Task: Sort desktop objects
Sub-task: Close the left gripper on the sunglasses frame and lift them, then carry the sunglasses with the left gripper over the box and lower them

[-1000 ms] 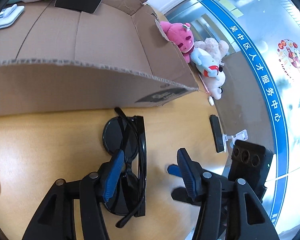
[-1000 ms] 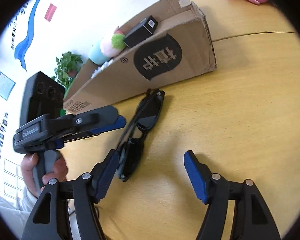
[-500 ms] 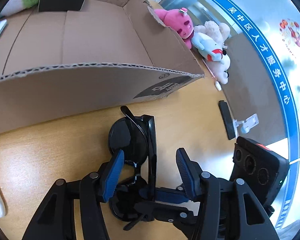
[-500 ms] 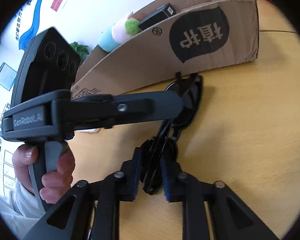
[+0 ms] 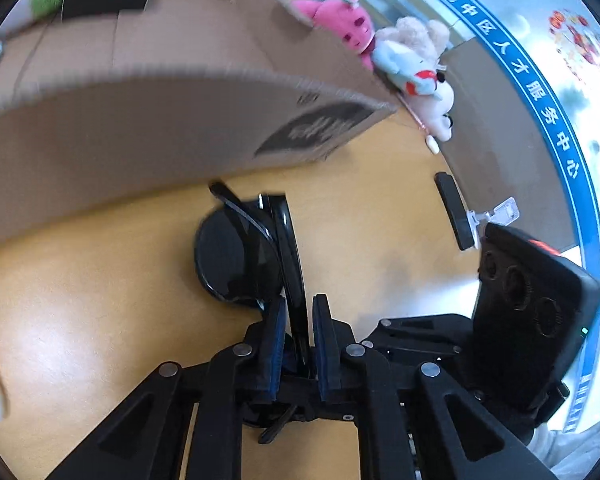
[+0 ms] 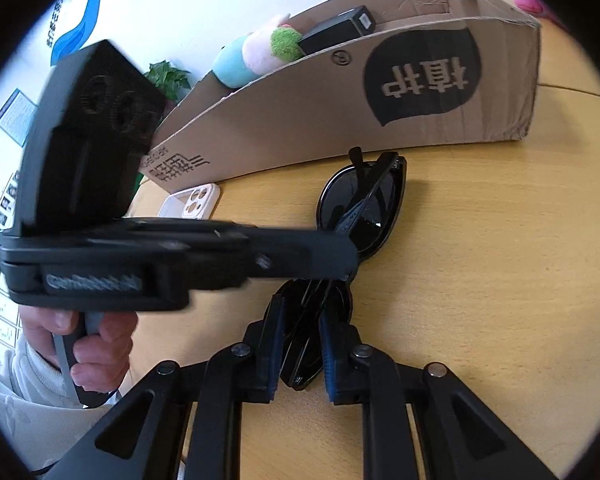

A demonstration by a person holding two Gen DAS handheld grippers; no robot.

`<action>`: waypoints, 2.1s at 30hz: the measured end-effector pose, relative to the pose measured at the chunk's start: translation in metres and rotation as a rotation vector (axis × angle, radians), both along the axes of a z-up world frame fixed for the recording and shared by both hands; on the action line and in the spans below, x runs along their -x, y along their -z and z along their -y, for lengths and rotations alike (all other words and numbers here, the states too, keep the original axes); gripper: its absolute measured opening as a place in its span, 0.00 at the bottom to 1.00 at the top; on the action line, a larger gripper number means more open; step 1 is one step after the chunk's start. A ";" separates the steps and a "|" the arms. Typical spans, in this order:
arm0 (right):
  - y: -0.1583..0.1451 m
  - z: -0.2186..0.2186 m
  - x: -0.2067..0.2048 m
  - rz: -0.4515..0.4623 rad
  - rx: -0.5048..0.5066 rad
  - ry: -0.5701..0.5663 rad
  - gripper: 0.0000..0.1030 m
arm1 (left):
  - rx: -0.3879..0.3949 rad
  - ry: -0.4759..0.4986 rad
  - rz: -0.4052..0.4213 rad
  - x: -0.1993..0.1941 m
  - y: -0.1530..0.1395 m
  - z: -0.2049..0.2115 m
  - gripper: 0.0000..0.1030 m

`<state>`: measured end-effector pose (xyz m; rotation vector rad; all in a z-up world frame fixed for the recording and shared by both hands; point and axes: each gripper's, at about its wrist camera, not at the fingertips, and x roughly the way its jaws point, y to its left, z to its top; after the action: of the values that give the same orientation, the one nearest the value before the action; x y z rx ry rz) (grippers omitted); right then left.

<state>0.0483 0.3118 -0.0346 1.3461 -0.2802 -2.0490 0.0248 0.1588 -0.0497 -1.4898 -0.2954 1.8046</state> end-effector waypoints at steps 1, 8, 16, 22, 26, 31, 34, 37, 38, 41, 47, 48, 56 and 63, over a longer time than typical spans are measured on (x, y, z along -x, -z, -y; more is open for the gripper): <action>-0.001 0.001 -0.001 -0.005 -0.006 -0.009 0.15 | -0.002 0.003 0.005 -0.001 0.002 0.000 0.09; -0.014 -0.001 -0.010 -0.043 -0.004 -0.032 0.15 | -0.024 -0.043 -0.051 -0.008 -0.014 0.012 0.05; -0.065 0.007 -0.011 -0.206 0.016 -0.053 0.13 | -0.042 -0.083 -0.238 -0.001 -0.087 0.030 0.05; -0.121 0.022 0.022 -0.378 0.001 -0.058 0.13 | -0.054 -0.087 -0.377 0.050 -0.152 0.027 0.05; -0.154 0.024 0.068 -0.440 0.008 -0.039 0.13 | -0.066 -0.084 -0.418 0.107 -0.188 0.016 0.05; -0.180 0.028 0.136 -0.459 -0.017 -0.018 0.13 | -0.054 -0.083 -0.400 0.183 -0.210 0.006 0.05; -0.177 0.035 0.183 -0.422 -0.050 -0.007 0.12 | -0.043 -0.090 -0.359 0.230 -0.204 0.001 0.05; -0.160 0.034 0.228 -0.334 -0.063 -0.005 0.12 | -0.030 -0.086 -0.282 0.274 -0.178 -0.006 0.04; -0.152 0.033 0.241 -0.300 -0.068 -0.002 0.12 | -0.027 -0.086 -0.240 0.290 -0.163 -0.009 0.04; -0.117 0.032 0.273 -0.192 -0.097 0.013 0.12 | -0.002 -0.081 -0.139 0.322 -0.119 -0.019 0.04; -0.047 0.026 0.314 0.049 -0.146 0.067 0.12 | 0.037 -0.092 0.011 0.346 -0.047 -0.039 0.04; -0.041 0.027 0.318 0.068 -0.174 0.069 0.12 | 0.037 -0.098 0.032 0.349 -0.039 -0.041 0.04; -0.021 0.033 0.325 0.112 -0.272 0.100 0.12 | 0.096 -0.125 0.070 0.354 -0.024 -0.058 0.10; -0.022 0.032 0.315 0.088 -0.304 0.136 0.15 | 0.117 -0.140 -0.057 0.334 -0.071 -0.040 0.38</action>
<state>-0.2662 0.2796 -0.0129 1.6417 -0.1020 -2.2143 -0.3090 0.1983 0.0210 -1.5274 -0.2765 2.0021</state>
